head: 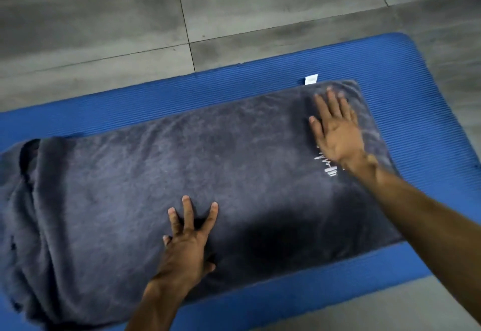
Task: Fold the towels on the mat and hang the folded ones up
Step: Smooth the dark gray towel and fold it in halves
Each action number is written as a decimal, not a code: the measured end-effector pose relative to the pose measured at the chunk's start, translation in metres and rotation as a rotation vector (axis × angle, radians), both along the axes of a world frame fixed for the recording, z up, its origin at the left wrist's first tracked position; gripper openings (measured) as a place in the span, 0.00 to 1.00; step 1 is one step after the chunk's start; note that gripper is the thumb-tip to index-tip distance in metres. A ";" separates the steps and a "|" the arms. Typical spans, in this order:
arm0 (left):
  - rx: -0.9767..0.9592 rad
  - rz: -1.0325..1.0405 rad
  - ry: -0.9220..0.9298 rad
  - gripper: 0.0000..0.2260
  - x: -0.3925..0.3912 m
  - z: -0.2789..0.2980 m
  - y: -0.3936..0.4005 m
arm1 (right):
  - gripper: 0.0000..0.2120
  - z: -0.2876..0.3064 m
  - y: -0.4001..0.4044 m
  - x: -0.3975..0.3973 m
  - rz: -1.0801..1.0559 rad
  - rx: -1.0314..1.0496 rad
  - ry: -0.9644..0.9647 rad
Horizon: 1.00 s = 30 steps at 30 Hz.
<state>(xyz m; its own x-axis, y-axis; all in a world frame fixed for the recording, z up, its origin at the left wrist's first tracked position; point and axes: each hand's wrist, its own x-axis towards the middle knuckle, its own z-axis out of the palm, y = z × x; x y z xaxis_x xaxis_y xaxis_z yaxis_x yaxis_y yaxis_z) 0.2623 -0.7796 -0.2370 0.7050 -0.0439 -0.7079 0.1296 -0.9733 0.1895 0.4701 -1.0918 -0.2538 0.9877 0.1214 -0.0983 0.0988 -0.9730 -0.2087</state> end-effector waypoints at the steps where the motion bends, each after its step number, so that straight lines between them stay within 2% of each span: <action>1: 0.005 -0.006 -0.014 0.55 0.000 -0.001 0.000 | 0.28 -0.001 0.006 -0.029 0.046 0.027 -0.029; 4: 0.007 -0.003 -0.013 0.55 0.001 -0.004 0.002 | 0.26 -0.014 -0.003 -0.121 0.083 0.022 -0.028; 7: 0.016 -0.004 0.006 0.55 0.003 -0.006 0.000 | 0.29 -0.027 -0.046 -0.185 -0.026 -0.166 0.017; 10: 0.007 0.020 0.011 0.55 0.001 -0.003 0.000 | 0.30 -0.021 -0.074 -0.201 -0.165 -0.189 0.044; 12: 0.004 0.027 0.008 0.54 -0.003 -0.001 -0.002 | 0.28 -0.011 -0.069 -0.197 -0.190 -0.136 -0.014; 15: -0.035 0.032 -0.076 0.50 -0.013 0.003 0.009 | 0.25 -0.003 -0.025 -0.186 -0.028 -0.025 -0.127; 17: -0.175 0.085 -0.175 0.42 -0.019 0.002 0.029 | 0.23 0.001 0.029 -0.174 0.128 0.102 -0.147; 19: -0.459 0.387 -0.272 0.28 -0.026 0.007 0.060 | 0.20 0.004 0.094 -0.165 0.301 0.229 -0.157; 20: -0.530 0.586 -0.363 0.20 -0.033 0.009 0.078 | 0.18 0.005 0.129 -0.160 0.387 0.284 -0.158; 22: -0.413 0.940 -0.620 0.11 -0.053 0.012 0.119 | 0.16 0.008 0.202 -0.151 0.543 0.412 -0.132; 24: -0.161 1.208 -0.776 0.11 -0.083 0.012 0.162 | 0.14 0.011 0.279 -0.143 0.659 0.519 -0.091; 26: 0.088 1.339 -0.786 0.14 -0.115 0.005 0.197 | 0.12 0.019 0.347 -0.137 0.699 0.604 -0.038; 27: 0.144 1.434 -0.748 0.17 -0.132 -0.003 0.213 | 0.11 0.024 0.380 -0.136 0.706 0.646 -0.012; 30: -0.019 1.840 -0.619 0.22 -0.153 -0.027 0.242 | 0.12 0.033 0.465 -0.128 0.752 0.645 -0.017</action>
